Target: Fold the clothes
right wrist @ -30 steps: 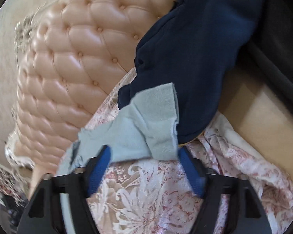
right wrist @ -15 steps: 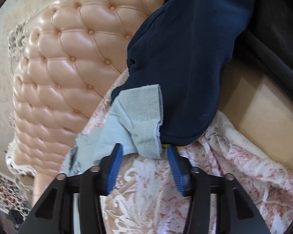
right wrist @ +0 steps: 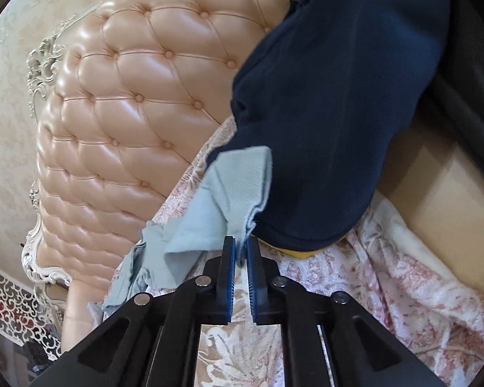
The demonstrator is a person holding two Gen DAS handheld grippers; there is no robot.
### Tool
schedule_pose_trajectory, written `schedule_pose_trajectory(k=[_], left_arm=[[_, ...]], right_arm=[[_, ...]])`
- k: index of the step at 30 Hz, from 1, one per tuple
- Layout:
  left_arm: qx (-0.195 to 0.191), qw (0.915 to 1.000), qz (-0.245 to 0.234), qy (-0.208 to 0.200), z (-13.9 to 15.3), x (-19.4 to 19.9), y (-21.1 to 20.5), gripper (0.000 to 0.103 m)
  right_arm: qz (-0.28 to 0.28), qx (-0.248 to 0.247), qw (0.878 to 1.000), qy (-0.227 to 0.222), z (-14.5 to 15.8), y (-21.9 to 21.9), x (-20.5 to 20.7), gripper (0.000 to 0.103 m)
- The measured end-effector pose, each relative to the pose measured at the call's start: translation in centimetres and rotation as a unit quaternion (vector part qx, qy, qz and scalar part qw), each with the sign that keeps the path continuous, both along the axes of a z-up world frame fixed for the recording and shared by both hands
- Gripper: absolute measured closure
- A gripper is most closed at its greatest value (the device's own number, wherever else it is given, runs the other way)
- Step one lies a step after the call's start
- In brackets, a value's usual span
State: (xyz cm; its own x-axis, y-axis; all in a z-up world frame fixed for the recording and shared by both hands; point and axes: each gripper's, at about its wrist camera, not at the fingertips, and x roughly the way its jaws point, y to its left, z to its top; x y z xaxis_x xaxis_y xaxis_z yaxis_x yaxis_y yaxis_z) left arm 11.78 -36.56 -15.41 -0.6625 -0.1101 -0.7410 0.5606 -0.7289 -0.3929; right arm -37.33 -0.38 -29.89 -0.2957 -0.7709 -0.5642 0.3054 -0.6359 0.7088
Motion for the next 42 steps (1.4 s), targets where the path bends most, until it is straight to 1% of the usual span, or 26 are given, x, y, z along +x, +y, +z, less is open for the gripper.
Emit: schedule_pose_trajectory(k=[5,9,11,16,18,19,21,23,25,26,27,28,30,32,34,35,36,37,38,39,42], left_arm=[[0.003,1.0000,-0.003,0.003,0.2,0.0,0.2,0.021],[0.007,1.0000,-0.004,0.006,0.2,0.0,0.2,0.021],[0.008,0.9999,-0.005,0.007,0.3,0.0,0.3,0.021],[0.006,0.9999,-0.009,0.010,0.7,0.0,0.6,0.021],[0.006,0.9999,-0.010,0.012,1.0,0.0,0.5,0.021],[0.007,0.9999,-0.009,0.012,1.0,0.0,0.5,0.021],[0.014,0.9998,-0.007,0.014,1.3,0.2,0.4,0.021],[0.015,0.9997,-0.005,0.017,1.7,0.5,0.4,0.021],[0.008,0.9998,-0.005,0.018,2.4,0.9,0.5,0.021],[0.003,0.9998,-0.006,0.019,3.0,1.3,0.5,0.021],[-0.001,0.9998,-0.004,0.020,3.4,1.7,0.4,0.021],[-0.004,0.9998,-0.002,0.020,3.9,2.1,0.4,0.021],[-0.010,0.9997,0.002,0.022,4.7,2.9,0.3,0.021],[-0.018,0.9995,0.006,0.025,5.8,4.1,0.3,0.021],[-0.029,0.9991,0.010,0.030,6.9,5.5,0.2,0.021],[-0.035,0.9988,0.014,0.032,7.4,6.3,0.2,0.021],[-0.037,0.9986,0.021,0.033,7.8,7.2,0.0,0.021],[-0.039,0.9983,0.028,0.034,8.1,8.2,-0.2,0.021],[-0.039,0.9980,0.036,0.035,8.3,9.1,-0.4,0.021],[-0.037,0.9976,0.045,0.036,8.4,10.1,-0.7,0.021],[-0.028,0.9967,0.066,0.038,8.3,12.5,-1.3,0.021]], right_arm=[[-0.012,-0.024,0.999,0.019,2.2,1.3,0.4,0.096],[-0.034,-0.033,0.999,0.027,3.2,3.0,0.8,0.096],[-0.037,-0.020,0.999,0.020,2.8,3.4,0.9,0.096],[-0.046,0.013,0.999,-0.006,0.5,4.8,1.0,0.096],[-0.054,0.011,0.998,-0.027,-0.7,5.5,0.9,0.095],[-0.057,0.011,0.998,-0.036,-1.1,5.7,0.8,0.091],[-0.061,0.017,0.997,-0.045,-1.6,5.7,0.7,0.091],[-0.060,0.012,0.997,-0.057,-1.9,5.6,0.5,0.084],[-0.059,0.004,0.997,-0.056,-1.8,5.4,0.5,0.054],[-0.059,0.000,0.997,-0.055,-1.8,5.3,0.6,0.049],[-0.060,-0.003,0.997,-0.053,-1.6,5.2,0.6,0.040],[-0.062,-0.006,0.997,-0.052,-1.5,5.1,0.6,0.038],[-0.061,-0.012,0.997,-0.051,-1.4,4.7,0.4,0.038],[-0.047,-0.010,0.997,-0.053,-1.6,4.0,-0.2,0.042],[-0.039,-0.004,0.998,-0.052,-1.5,3.2,-0.5,0.055],[-0.035,-0.003,0.998,-0.053,-1.4,2.8,-0.5,0.058],[-0.031,-0.002,0.998,-0.055,-1.3,2.4,-0.5,0.065],[-0.025,0.001,0.998,-0.055,-1.1,2.0,-0.4,0.080],[-0.024,0.006,0.998,-0.053,-0.9,1.8,-0.3,0.091],[-0.025,0.011,0.998,-0.051,-0.7,1.7,-0.2,0.097],[-0.034,0.015,0.998,-0.050,0.0,1.7,-0.1,0.097]])
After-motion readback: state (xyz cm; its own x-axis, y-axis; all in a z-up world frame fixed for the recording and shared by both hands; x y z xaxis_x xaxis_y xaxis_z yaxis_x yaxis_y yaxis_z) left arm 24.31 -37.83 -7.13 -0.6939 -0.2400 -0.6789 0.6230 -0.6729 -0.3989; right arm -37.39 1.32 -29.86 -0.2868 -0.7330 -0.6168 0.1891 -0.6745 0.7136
